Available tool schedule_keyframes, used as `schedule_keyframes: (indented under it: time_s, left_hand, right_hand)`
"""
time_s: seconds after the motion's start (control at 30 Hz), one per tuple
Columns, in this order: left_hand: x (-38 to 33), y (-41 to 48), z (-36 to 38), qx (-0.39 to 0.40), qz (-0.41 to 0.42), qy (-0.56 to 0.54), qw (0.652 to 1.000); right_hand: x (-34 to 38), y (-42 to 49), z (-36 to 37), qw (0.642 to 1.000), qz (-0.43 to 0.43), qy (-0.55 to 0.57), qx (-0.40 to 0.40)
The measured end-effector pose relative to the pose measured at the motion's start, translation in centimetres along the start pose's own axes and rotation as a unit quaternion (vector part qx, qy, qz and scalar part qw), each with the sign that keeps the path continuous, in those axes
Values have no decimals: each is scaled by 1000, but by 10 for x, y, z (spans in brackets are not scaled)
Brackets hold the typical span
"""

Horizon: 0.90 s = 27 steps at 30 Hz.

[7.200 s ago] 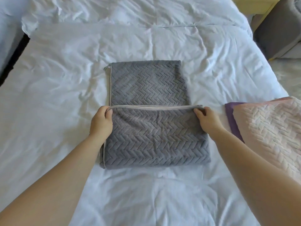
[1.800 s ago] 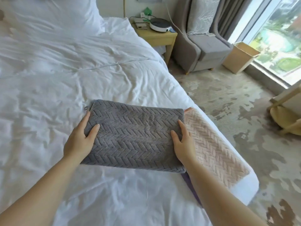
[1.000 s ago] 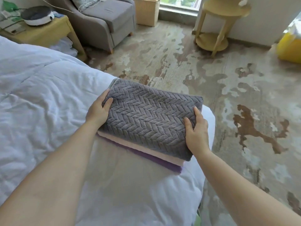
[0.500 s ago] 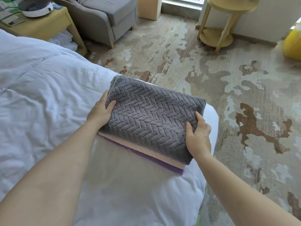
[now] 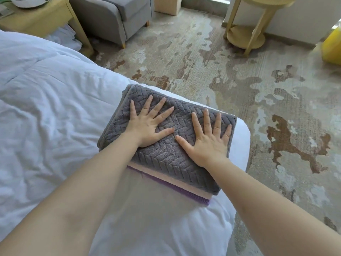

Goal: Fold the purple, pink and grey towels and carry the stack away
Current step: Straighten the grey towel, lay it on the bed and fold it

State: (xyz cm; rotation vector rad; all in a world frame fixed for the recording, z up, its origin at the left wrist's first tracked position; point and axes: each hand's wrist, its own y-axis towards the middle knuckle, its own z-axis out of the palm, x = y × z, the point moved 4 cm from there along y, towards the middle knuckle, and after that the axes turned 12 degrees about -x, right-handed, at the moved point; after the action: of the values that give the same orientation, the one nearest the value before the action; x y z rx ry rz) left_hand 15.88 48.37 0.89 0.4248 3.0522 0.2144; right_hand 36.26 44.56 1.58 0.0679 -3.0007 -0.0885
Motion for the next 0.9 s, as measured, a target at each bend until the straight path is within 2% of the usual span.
schedule_keyframes:
  time_s: [0.5,0.7,0.83,0.9]
  left_hand:
    - [11,6,68,-8,-2,-7,1000]
    - [12,7,70,-2,-7,-4,1000]
    - [10,7,44,-4,1,-7,1000]
    - [25,-6,28,-43,-44,53,997]
  right_hand:
    - [-1,7,68,998,22,-33,-49]
    - [0,8,70,999,26,-34,-27]
    - [-7,3,49,999,30,36,-26]
    - [-17,-7,36,995,55,79,-28]
